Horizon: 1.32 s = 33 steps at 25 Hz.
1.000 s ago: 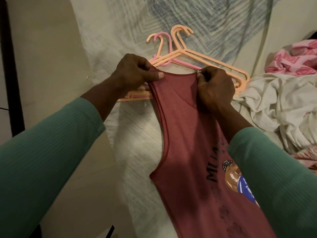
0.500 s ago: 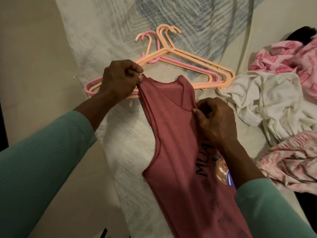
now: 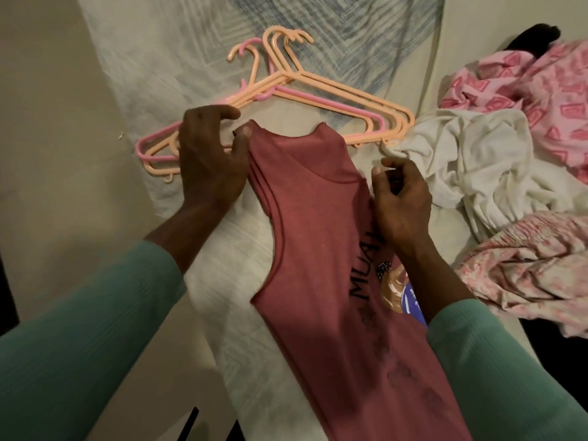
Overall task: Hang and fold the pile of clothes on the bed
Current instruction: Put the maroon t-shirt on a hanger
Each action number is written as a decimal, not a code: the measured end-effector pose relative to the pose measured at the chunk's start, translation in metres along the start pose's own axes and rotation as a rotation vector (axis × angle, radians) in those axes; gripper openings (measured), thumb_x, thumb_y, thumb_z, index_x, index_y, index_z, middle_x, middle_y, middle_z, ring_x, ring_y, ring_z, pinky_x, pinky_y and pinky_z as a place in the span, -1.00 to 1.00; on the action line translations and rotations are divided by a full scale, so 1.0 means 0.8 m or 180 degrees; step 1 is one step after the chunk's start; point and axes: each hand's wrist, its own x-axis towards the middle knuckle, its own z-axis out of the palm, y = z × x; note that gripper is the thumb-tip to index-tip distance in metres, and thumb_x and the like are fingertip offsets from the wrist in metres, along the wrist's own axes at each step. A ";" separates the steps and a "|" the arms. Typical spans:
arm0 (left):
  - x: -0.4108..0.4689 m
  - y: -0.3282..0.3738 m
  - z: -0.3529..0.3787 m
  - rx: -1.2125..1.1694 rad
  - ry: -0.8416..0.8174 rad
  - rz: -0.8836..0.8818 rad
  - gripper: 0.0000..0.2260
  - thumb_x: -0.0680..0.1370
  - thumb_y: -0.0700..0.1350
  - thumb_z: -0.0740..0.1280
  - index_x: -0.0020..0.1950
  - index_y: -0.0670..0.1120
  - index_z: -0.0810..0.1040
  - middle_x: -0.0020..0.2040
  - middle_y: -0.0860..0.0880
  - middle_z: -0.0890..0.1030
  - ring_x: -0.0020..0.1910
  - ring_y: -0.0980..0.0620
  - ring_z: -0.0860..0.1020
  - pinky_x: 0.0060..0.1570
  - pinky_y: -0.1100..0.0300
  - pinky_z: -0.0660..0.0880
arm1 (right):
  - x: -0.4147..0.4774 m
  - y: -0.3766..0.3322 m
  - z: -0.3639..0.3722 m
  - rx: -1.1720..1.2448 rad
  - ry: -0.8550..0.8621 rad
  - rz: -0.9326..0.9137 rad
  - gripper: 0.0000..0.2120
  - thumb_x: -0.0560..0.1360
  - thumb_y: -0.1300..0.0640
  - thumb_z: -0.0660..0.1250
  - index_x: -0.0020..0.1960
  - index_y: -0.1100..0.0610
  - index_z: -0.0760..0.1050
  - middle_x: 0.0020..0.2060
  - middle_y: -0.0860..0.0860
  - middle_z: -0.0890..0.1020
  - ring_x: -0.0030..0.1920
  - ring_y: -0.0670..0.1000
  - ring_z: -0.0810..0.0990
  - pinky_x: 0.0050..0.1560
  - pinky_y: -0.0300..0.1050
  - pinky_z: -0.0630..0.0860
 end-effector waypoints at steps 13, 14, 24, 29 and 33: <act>-0.403 0.086 -0.057 -0.0656 -0.0033 -0.2032 -0.84 0.58 -0.17 0.45 0.09 0.00 0.54 -0.08 0.03 0.64 -0.15 0.13 0.61 -0.14 0.51 0.44 | -0.220 0.170 -0.159 -0.1679 0.0389 -0.0896 -0.73 0.60 0.09 0.38 0.28 0.09 0.53 0.10 0.10 0.58 0.12 0.20 0.52 0.10 0.14 0.38; -0.419 0.098 -0.059 -0.0555 -0.0109 -0.2155 -0.87 0.57 -0.16 0.46 0.04 0.01 0.55 -0.13 0.06 0.64 -0.17 0.17 0.60 -0.17 0.54 0.41 | -0.229 0.177 -0.169 -0.1908 0.0273 -0.0915 -0.72 0.61 0.05 0.36 0.30 0.08 0.52 0.11 0.09 0.58 0.12 0.20 0.50 0.09 0.14 0.37; -0.493 0.166 -0.033 -0.1098 -0.1003 -0.3011 -0.92 0.57 0.01 0.46 -0.06 0.03 0.66 -0.12 0.05 0.72 -0.11 0.03 0.68 -0.01 0.11 0.61 | -0.182 0.153 -0.189 -0.1775 -0.0552 0.0222 -0.67 0.49 -0.16 0.32 0.08 0.06 0.62 0.11 0.11 0.65 0.21 0.25 0.57 0.25 0.18 0.48; -0.493 0.147 -0.039 -0.2214 -0.0699 -0.3618 -0.92 0.60 -0.15 0.46 0.08 -0.05 0.70 0.05 -0.04 0.74 0.03 -0.02 0.70 0.08 0.11 0.62 | -0.180 0.133 -0.209 0.0074 -0.0790 0.0900 -0.94 0.54 0.14 0.39 -0.06 0.07 0.51 -0.27 0.01 0.62 -0.31 -0.01 0.57 -0.37 -0.21 0.47; -0.460 0.173 -0.100 -0.2692 -0.0718 -0.3540 -0.84 0.66 -0.17 0.37 0.21 -0.13 0.67 -0.01 -0.01 0.74 -0.11 0.09 0.68 -0.04 0.18 0.60 | -0.206 0.083 -0.258 0.0851 -0.0966 0.0739 -0.79 0.55 0.35 0.38 -0.02 0.05 0.63 -0.46 -0.06 0.62 -0.54 -0.15 0.43 -0.53 -0.32 0.33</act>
